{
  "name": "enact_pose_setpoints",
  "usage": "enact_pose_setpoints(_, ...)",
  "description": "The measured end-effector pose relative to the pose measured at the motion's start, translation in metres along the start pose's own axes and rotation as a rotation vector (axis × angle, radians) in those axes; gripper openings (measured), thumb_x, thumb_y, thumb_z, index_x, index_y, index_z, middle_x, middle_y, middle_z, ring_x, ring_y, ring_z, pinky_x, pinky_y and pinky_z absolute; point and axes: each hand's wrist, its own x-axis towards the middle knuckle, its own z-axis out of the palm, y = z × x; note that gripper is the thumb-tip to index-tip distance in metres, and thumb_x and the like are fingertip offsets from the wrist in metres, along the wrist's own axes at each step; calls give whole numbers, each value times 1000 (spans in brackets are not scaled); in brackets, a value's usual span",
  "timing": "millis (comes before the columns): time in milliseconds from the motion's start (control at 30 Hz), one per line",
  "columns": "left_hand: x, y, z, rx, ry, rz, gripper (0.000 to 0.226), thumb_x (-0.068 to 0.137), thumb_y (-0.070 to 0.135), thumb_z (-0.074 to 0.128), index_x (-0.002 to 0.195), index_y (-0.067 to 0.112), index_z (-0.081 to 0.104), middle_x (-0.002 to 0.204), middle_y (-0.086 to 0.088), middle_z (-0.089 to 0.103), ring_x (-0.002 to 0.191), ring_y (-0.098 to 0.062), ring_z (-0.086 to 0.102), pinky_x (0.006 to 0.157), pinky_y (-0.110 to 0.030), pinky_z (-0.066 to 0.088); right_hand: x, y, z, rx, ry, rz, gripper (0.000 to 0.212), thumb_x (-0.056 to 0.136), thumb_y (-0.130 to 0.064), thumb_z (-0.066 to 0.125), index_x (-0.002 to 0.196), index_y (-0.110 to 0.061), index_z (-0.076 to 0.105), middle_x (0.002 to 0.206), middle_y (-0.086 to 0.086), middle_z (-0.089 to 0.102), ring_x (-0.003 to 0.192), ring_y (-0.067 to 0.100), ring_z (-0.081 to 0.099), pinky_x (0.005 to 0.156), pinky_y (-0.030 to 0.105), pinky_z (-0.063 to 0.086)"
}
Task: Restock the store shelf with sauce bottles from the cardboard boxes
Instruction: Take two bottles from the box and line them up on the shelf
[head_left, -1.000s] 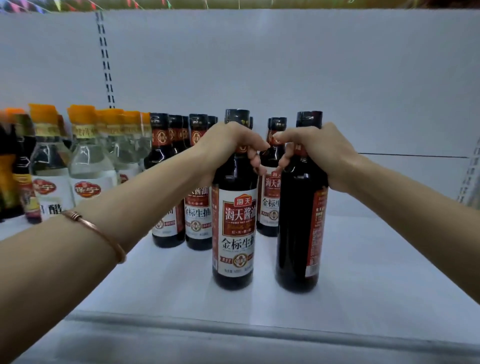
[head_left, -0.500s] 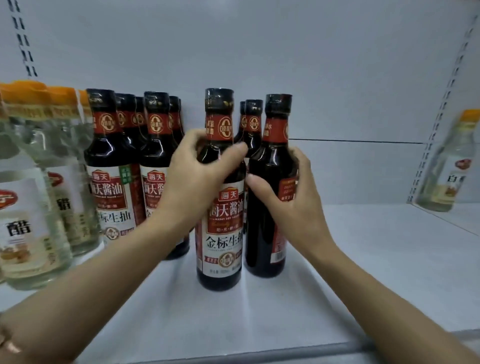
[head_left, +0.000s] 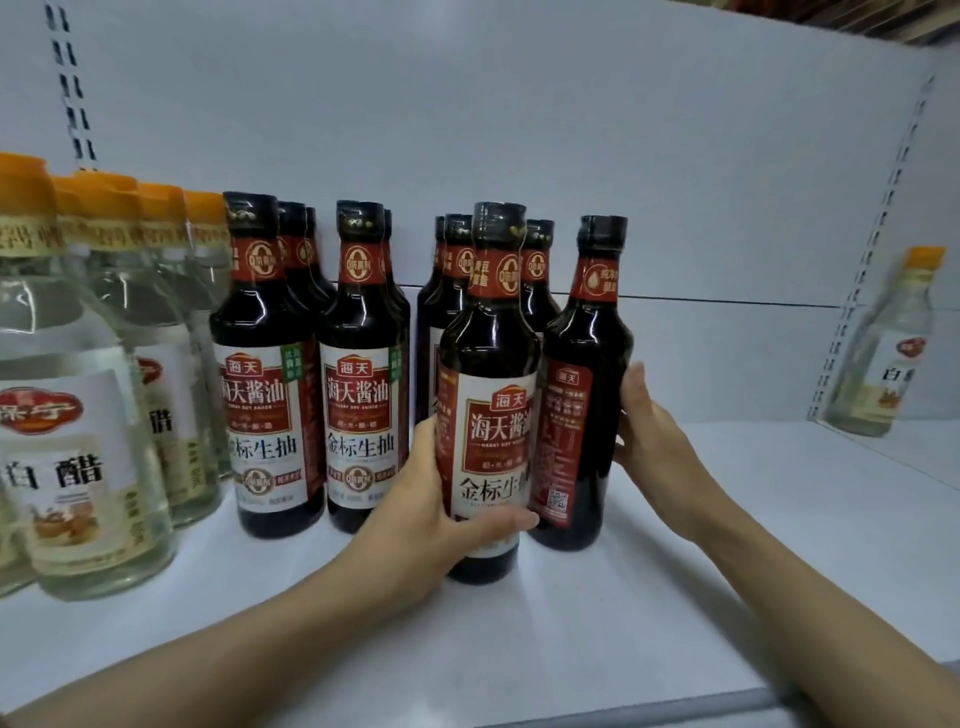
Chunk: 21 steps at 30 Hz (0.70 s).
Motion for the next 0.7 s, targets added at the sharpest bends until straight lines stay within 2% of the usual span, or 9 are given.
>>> enact_pose_setpoints(100, 2, -1, 1, -8, 41, -2, 86, 70, 18, 81, 134, 34, 26, 112, 23, 59, 95, 20, 57, 71, 0, 44, -3, -6, 6, -41, 20, 35, 55, 83, -68, 15, 116, -49, 54, 113, -20, 65, 111, 5, 61, 103, 37, 46)
enact_pose_setpoints(167, 3, -2, 3, 7, 66, 5, 83, 73, 17, 79, 134, 32, 25, 111, 24, 58, 93, 22, 56, 70, 1, 43, -7, -6, 7, 8, -49, 74, 55, 81, -67, 21, 119, -44, 52, 110, -20, 66, 105, 4, 64, 94, 30, 51)
enact_pose_setpoints(233, 3, -3, 4, 13, 71, 8, 78, 72, 24, 77, 135, 29, 31, 108, 26, 61, 95, 21, 57, 71, 1, 44, -11, -3, 9, -26, -116, 84, 48, 79, -64, 40, 119, -39, 48, 111, -20, 63, 106, 2, 63, 84, 20, 52)
enact_pose_setpoints(267, 3, -3, 3, 11, 65, 13, 78, 70, 29, 75, 136, 29, 33, 107, 29, 62, 97, 20, 56, 73, 0, 44, -12, 1, 9, -92, -114, 67, 51, 74, -62, 57, 118, -38, 47, 115, -17, 61, 109, 4, 62, 84, 21, 52)
enact_pose_setpoints(367, 1, -6, 2, 34, 53, 33, 78, 68, 39, 70, 138, 31, 34, 109, 33, 59, 100, 23, 53, 75, 1, 43, -8, 6, -2, -199, -85, 18, 74, 54, -55, 86, 118, -38, 53, 123, -9, 60, 109, 9, 63, 92, 36, 54)
enact_pose_setpoints(467, 2, -10, 3, 50, 72, 21, 85, 67, 44, 67, 142, 29, 29, 119, 30, 55, 103, 24, 50, 79, 1, 43, -2, 2, -26, 20, -260, 71, 70, 74, -19, 83, 135, -27, 50, 130, -2, 62, 117, 18, 62, 102, 45, 47)
enact_pose_setpoints(533, 3, -13, 3, 57, 89, 2, 89, 68, 45, 67, 143, 31, 22, 126, 27, 52, 108, 21, 49, 87, -3, 44, -3, 3, -37, 12, -394, 120, 67, 82, -9, 73, 141, -25, 45, 137, -2, 58, 127, 17, 54, 108, 45, 40)
enact_pose_setpoints(600, 3, -14, 3, 66, 97, -5, 89, 69, 45, 66, 143, 34, 17, 128, 26, 50, 110, 19, 48, 94, -10, 43, -5, 9, -36, -123, -438, 181, 65, 81, -12, 75, 138, -30, 48, 136, -8, 58, 127, 12, 52, 109, 43, 39)
enact_pose_setpoints(700, 4, -13, 3, 100, 98, -9, 86, 76, 41, 65, 144, 33, 15, 122, 32, 48, 105, 20, 48, 88, -8, 41, -9, 10, -15, -230, -287, 225, 66, 72, -32, 83, 129, -38, 50, 128, -14, 59, 117, 3, 56, 102, 29, 46)
